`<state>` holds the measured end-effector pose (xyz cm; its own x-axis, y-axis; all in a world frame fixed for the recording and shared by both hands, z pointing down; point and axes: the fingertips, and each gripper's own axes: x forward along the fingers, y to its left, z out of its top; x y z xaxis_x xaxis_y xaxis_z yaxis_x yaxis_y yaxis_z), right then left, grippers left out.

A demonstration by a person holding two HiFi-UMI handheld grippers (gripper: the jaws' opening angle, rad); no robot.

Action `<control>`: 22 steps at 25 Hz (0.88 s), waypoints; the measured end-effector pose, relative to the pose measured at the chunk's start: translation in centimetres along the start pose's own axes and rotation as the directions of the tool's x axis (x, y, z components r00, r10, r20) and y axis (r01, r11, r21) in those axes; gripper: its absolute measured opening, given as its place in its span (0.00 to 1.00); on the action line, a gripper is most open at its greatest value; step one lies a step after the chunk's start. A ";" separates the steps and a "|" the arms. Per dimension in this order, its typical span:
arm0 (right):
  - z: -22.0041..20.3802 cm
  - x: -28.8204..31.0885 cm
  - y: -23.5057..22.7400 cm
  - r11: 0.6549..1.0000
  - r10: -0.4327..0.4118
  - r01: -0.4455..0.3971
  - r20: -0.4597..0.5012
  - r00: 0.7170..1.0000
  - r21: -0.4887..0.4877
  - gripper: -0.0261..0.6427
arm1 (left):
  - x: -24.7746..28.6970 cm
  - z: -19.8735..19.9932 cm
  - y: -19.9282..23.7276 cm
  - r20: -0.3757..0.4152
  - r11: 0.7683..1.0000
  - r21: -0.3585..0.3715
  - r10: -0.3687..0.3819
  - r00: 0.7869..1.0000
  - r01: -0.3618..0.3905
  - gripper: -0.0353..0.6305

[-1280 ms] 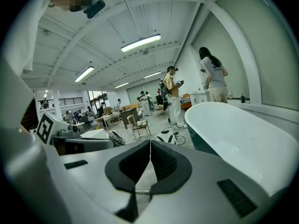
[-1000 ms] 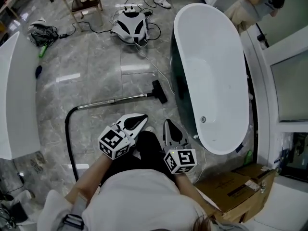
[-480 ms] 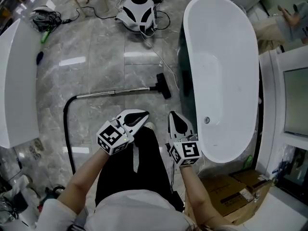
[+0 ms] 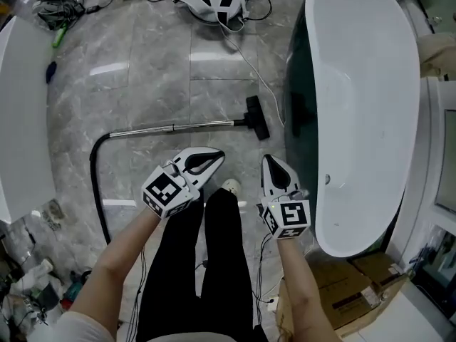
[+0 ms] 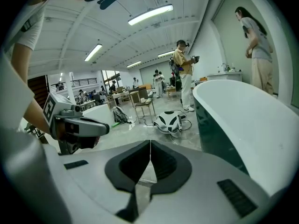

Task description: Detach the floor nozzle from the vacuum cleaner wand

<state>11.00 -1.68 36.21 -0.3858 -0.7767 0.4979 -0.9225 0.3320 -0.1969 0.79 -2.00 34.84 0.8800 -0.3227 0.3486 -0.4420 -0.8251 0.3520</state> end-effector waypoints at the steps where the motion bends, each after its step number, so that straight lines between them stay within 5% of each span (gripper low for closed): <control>1: -0.9 1.2 -0.3 1.000 0.011 -0.011 -0.009 1.000 -0.008 0.06 | 0.4 -1.3 0.9 -0.011 1.000 0.001 -0.005 1.000 0.005 0.07; 12: -14.7 11.8 -3.8 0.976 0.075 -0.113 -0.196 0.978 -0.187 0.06 | 5.7 -18.8 8.2 -0.190 0.997 -0.041 -0.065 0.980 0.058 0.07; 18: -23.9 16.5 -5.9 0.969 0.094 -0.155 -0.291 0.952 -0.192 0.07 | 10.2 -26.2 13.4 -0.261 0.998 0.037 -0.037 0.965 0.048 0.07; 22: -28.8 20.0 -7.0 0.944 0.095 -0.196 -0.352 0.931 -0.266 0.07 | 12.6 -31.2 16.4 -0.323 0.998 0.024 -0.049 0.945 0.060 0.07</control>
<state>10.07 -4.10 71.88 -0.4420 -0.5032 0.7426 -0.7917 0.6081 -0.0592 -0.75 -5.10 72.12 0.7973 -0.1145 0.5926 -0.3838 -0.8540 0.3513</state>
